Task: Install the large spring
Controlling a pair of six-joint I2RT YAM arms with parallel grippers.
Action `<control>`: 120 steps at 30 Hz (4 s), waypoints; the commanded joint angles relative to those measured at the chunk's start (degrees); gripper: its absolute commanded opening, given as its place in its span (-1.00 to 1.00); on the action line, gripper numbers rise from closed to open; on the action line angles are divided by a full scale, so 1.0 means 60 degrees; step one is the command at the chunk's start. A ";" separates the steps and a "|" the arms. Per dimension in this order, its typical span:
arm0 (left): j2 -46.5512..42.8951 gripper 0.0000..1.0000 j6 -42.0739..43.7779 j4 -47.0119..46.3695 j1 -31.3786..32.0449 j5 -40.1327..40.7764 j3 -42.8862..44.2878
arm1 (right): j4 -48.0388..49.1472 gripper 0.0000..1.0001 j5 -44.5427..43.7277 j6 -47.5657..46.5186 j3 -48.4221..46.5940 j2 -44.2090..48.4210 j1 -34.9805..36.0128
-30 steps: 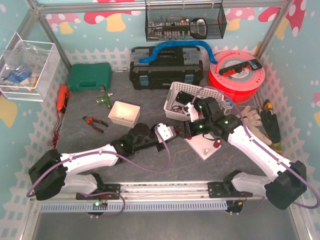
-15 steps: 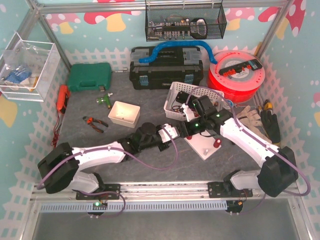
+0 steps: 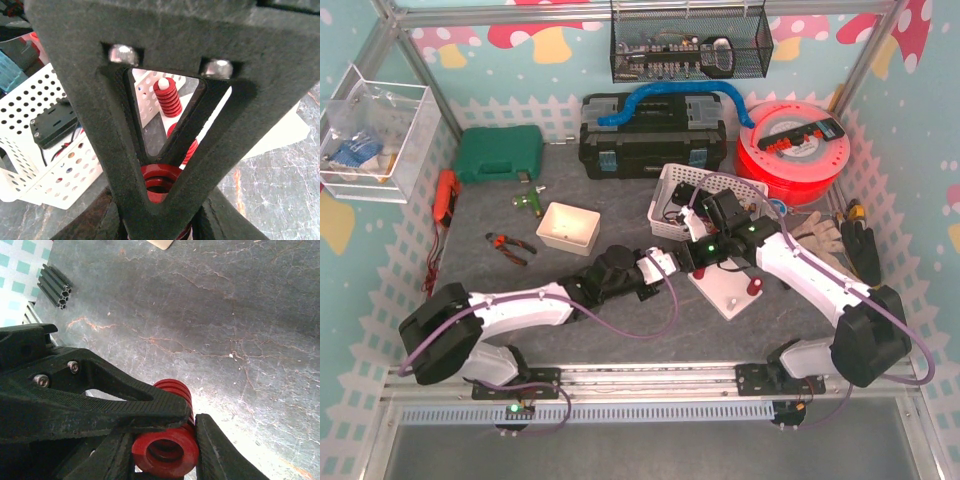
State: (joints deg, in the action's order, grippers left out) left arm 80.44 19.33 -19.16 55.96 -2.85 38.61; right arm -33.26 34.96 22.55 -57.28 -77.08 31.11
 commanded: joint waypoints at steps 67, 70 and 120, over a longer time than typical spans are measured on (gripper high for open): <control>-0.3340 0.99 -0.4885 0.3024 -0.2779 0.1911 -0.0275 | -0.3868 -0.95 -0.5598 0.1646 0.1885 0.3381 -0.0352; -0.3357 0.99 -0.4856 0.3017 -0.2780 0.1925 -0.0304 | -0.3459 -0.88 -0.5322 0.1720 0.2099 0.3320 -0.0358; -0.3242 0.99 -0.3235 -0.4863 -0.7825 0.2361 -0.5034 | 1.2515 0.97 -0.9877 -0.3809 0.6895 0.3328 -0.3905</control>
State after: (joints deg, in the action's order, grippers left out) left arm 59.61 -1.26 -42.54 11.60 14.70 10.44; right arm 31.59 -28.29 3.75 -18.09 -53.78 9.96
